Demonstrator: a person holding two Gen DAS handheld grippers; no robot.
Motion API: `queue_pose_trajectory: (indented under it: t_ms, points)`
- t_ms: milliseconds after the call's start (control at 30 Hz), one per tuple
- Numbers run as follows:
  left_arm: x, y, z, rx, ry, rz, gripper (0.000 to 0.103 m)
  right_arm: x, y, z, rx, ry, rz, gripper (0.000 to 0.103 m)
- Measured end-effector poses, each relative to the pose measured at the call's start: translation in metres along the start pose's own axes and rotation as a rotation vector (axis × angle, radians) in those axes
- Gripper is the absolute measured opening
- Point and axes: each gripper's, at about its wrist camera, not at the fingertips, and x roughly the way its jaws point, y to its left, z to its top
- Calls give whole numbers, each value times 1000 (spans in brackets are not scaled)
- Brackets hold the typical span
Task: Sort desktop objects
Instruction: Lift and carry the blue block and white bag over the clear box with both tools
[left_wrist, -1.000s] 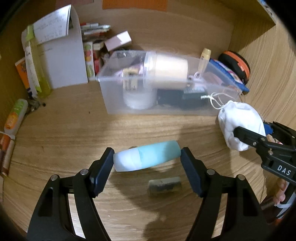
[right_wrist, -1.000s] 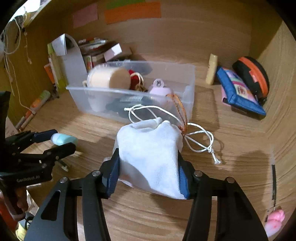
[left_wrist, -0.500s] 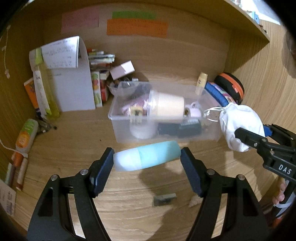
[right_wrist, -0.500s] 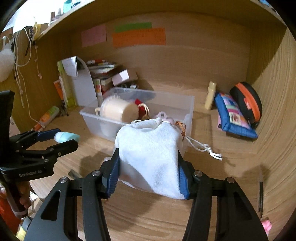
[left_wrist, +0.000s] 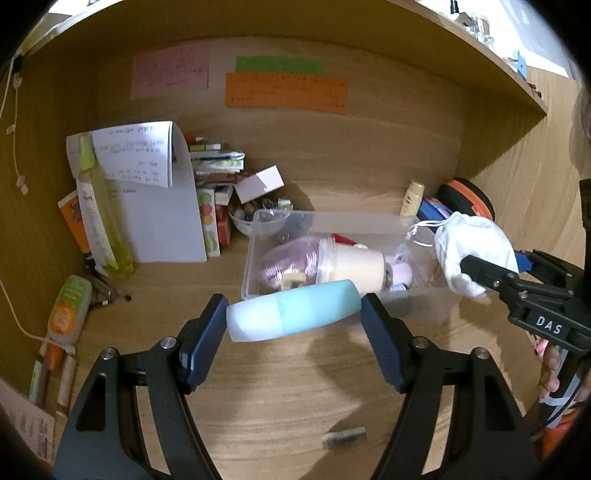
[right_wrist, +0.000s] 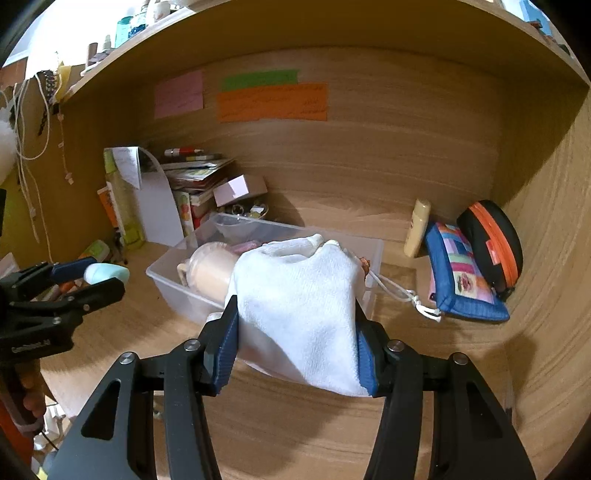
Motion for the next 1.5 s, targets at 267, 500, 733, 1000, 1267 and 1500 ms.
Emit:
queue_pose_trajectory:
  t_ms: [267,500,733,1000,1267,1500]
  points:
    - [20,3,25,12,-2,4,73,23,-8,13,24,4,10,49]
    - [41,3,43,20,3,3,73,45,-10,21,29,15,15,49]
    - [73,-1,61,23,39,-18,73,69,-17,26,41,36,12,49]
    - [104,-3,70,22,77,-27,73,89,-18,31,44,51,19,50]
    - [121,-4,73,45,99,-12,73,102,-18,33,39,68,21,50]
    - [139,-9,76,61,126,-10,73,111,-22,30,45,89,19,50]
